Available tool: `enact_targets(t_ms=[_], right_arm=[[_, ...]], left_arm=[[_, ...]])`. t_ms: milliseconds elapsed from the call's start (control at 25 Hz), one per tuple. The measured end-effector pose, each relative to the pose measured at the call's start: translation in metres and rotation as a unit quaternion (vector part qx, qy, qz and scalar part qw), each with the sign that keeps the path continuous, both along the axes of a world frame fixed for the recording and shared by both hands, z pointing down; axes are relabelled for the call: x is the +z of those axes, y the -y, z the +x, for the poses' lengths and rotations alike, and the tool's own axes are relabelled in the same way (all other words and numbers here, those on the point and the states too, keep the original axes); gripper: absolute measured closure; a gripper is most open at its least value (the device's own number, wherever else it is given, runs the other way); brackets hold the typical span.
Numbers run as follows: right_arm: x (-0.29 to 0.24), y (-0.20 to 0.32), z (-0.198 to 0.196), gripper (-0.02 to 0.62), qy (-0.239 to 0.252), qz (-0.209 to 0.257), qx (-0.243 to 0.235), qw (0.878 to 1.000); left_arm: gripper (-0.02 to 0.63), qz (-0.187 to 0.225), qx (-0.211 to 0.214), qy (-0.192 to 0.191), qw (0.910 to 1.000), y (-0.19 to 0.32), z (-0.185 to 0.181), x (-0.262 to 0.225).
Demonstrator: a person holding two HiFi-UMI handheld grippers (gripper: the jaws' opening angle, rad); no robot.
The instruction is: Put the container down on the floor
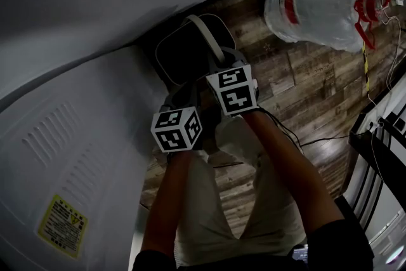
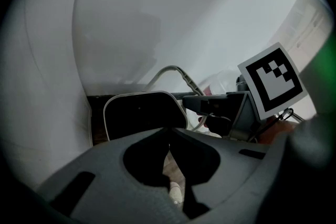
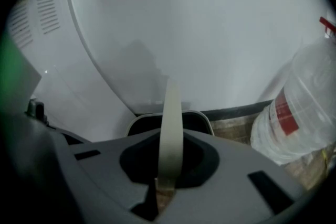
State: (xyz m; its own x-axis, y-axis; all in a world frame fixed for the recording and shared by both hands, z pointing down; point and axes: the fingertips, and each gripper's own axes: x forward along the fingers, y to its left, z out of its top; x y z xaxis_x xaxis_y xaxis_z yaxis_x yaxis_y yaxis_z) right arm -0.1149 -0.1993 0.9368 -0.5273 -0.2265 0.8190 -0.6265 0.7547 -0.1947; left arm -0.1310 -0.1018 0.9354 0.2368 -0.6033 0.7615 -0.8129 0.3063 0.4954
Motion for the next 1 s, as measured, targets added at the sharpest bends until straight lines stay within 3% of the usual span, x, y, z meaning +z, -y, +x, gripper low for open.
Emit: enact_targets(t_ms=[1000], right_arm=[[0.037, 0.027, 0.062, 0.563, -0.017, -0.027, 0.059, 0.998]], left_arm=[[0.586, -0.005, 0.060, -0.010, 0.9981, 0.024, 0.043, 0.030]])
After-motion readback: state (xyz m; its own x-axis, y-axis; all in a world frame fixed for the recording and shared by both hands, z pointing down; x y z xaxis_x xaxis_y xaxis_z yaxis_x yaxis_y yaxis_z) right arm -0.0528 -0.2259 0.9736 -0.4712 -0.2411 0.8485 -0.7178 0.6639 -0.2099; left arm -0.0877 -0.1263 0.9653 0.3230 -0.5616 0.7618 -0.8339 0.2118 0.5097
